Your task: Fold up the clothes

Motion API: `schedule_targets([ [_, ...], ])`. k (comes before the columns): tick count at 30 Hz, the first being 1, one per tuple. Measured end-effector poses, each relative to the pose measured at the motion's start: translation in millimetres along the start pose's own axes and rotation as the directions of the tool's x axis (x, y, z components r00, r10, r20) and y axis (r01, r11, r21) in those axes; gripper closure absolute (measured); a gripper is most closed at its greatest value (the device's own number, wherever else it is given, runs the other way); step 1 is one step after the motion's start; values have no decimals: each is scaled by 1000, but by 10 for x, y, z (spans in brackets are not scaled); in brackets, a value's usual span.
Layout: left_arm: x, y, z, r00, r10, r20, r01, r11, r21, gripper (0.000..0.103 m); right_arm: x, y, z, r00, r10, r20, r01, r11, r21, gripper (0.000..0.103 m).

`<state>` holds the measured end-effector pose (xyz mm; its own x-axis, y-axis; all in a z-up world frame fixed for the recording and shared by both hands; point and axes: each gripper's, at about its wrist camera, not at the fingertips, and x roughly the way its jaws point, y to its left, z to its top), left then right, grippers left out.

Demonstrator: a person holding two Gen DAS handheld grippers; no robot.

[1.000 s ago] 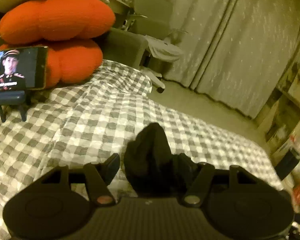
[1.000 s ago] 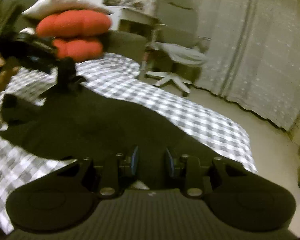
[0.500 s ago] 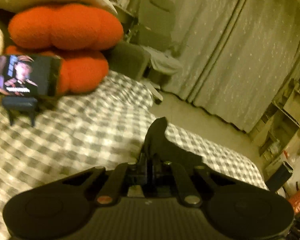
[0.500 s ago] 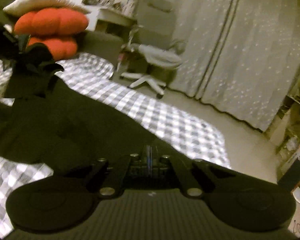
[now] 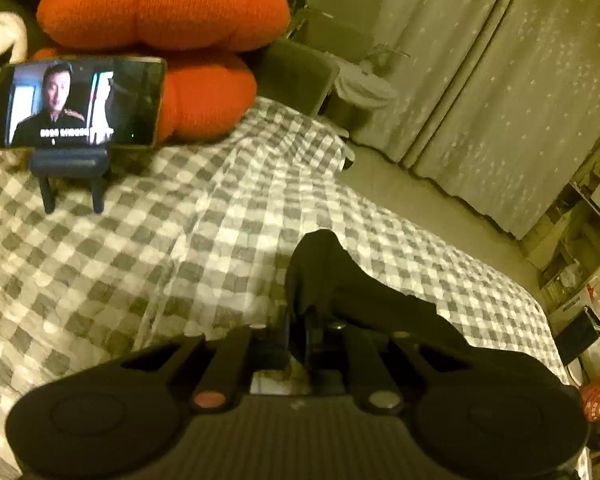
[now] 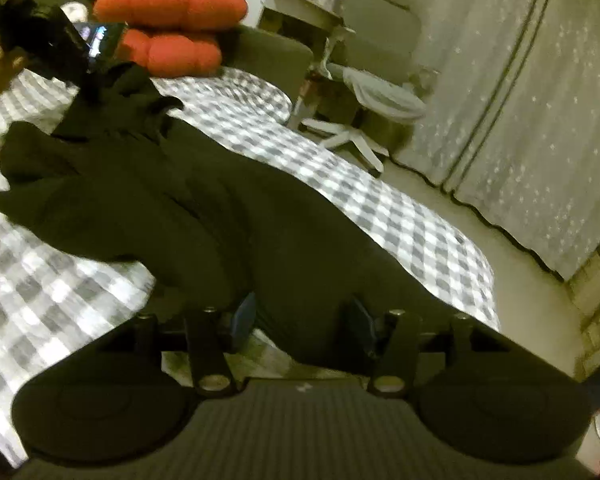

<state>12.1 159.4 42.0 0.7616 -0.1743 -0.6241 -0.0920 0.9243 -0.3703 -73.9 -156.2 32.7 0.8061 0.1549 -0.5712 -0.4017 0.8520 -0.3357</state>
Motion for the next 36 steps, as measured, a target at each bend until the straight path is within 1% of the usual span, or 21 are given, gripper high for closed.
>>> schedule_targets([
  [3,95,26,4,1000,-6,-30,5,1000,-11,73,71,53,-34,999,-25,-28,23,999,-46,48],
  [4,126,34,4,999,-6,-39,6,1000,-15,61,85,66,-37,999,-25,-28,24,998,-56,48],
  [5,146,40,0,999,-7,-38,7,1000,-16,58,97,78,-39,999,-25,-27,24,998,-65,48],
  [6,156,25,-8,999,-8,-40,7,1000,-10,58,98,82,-37,999,-25,-26,23,998,-66,49],
  [7,165,10,-15,999,-8,-42,8,1000,-5,58,80,66,-62,999,-23,-24,21,998,-65,50],
  [9,184,-20,-31,999,-9,-46,9,1000,6,58,55,49,-85,1000,-10,-19,9,998,-63,58],
  [12,148,-18,-23,999,-33,-35,33,999,-7,59,-29,62,-95,1000,25,4,-25,996,-80,58],
  [14,116,4,-4,998,-60,-23,59,998,-30,59,-49,55,-126,998,57,0,-56,994,-93,58],
  [15,120,11,0,997,-67,-24,66,997,-37,59,-32,62,-129,998,55,-5,-55,994,-95,58],
  [18,230,-23,-20,998,-36,-51,35,999,-17,61,42,57,-103,999,32,-5,-33,996,-88,58],
  [19,272,-40,-35,998,-25,-60,25,1000,-3,65,74,48,-89,1000,19,-8,-20,996,-86,61],
  [20,302,-55,-50,998,-14,-62,15,1000,12,81,95,45,-84,1000,9,-4,-9,995,-98,73],
  [21,307,-68,-56,998,-10,-61,12,1000,22,86,118,45,-74,1000,1,-5,-1,995,-103,91],
  [22,310,-79,-62,998,-7,-61,9,999,32,93,138,51,-64,1000,-27,-5,27,993,-112,91],
  [23,285,-70,-50,998,-19,-57,20,1000,20,95,127,58,-49,997,-78,16,79,989,-126,92],
  [25,213,-56,-23,998,-41,-40,41,999,1,96,28,-8,10,983,-157,94,165,983,-84,94],
  [26,129,-65,-1,998,-60,-10,61,998,6,96,-34,-58,40,973,-193,131,199,979,-41,95],
  [28,-39,-82,42,994,-100,49,99,995,18,96,-156,-155,98,944,-265,197,261,964,46,95],
  [30,-198,-128,54,986,-125,107,120,992,50,96,-219,-209,119,922,-312,231,296,950,98,96],
  [33,-351,-177,52,980,-139,145,127,988,87,96,-260,-178,138,895,-363,260,349,932,102,96],
  [36,-530,-195,65,965,-169,201,151,983,104,96,-390,-205,167,855,-418,307,386,908,162,97],
])
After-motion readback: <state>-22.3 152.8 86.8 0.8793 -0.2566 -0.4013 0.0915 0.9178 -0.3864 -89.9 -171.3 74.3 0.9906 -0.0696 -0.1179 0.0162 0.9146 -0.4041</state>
